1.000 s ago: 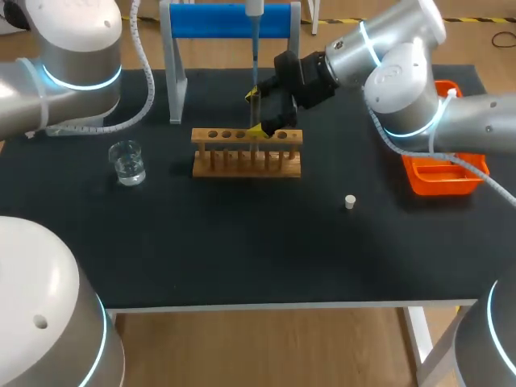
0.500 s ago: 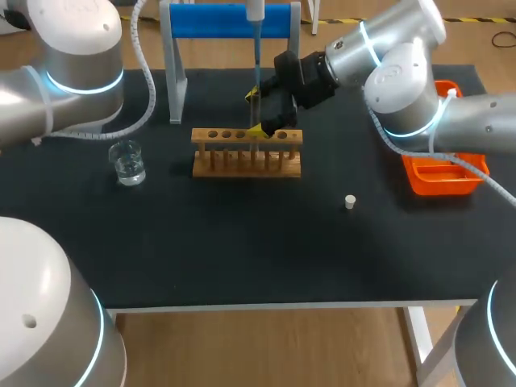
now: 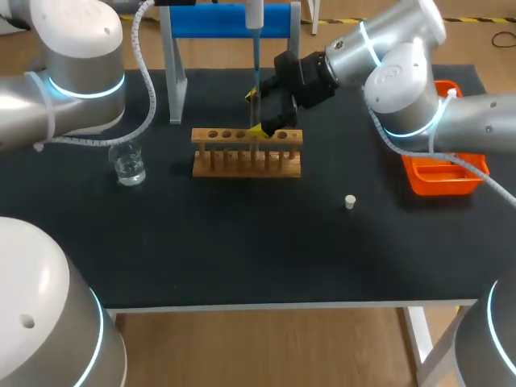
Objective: Invert the test tube, pick up the pipette, mount the tip to pipette, aspirate from beaker and dispense into the tube, eject the tip, return the pipette, and cap with the stopper.
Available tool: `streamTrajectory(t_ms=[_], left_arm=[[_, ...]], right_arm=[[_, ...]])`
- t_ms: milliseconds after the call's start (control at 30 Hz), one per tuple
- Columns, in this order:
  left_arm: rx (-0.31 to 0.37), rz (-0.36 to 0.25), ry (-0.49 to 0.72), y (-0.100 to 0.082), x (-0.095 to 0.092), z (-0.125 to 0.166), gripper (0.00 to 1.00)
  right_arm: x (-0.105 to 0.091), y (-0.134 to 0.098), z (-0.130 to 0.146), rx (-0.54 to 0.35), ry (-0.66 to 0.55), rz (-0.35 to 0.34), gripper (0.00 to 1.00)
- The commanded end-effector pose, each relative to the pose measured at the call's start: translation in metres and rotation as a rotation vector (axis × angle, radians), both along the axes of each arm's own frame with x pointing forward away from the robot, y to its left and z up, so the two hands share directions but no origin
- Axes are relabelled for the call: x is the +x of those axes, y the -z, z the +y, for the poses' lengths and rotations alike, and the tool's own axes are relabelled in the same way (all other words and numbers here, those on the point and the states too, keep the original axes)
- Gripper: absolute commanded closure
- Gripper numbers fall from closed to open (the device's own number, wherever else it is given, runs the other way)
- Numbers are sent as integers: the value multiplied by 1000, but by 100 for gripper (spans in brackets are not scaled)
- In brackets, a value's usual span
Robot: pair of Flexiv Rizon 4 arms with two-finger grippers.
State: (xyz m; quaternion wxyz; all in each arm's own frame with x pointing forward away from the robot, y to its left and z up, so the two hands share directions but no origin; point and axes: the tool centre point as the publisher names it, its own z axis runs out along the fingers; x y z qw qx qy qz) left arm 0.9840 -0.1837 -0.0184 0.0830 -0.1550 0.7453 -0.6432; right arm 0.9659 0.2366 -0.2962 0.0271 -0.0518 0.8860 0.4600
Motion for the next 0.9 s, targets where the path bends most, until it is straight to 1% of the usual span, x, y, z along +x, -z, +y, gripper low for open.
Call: streamTrajectory(t_ms=[33,367,567,767,900], left_arm=[[-3,-1,3,3,2,0,100],[13,-5,-7,9,5,3,100],[26,-21,-19,9,7,3,100],[25,-29,-22,7,10,3,100],[24,-40,-25,2,11,3,100]], right_arm=[[0,-1,-1,-3,-2,2,0],[0,-1,-1,-3,-2,2,0],[0,-1,-1,-3,-2,2,0],[0,-1,-1,-3,-2,2,0],[0,-1,-1,-3,-2,2,0]])
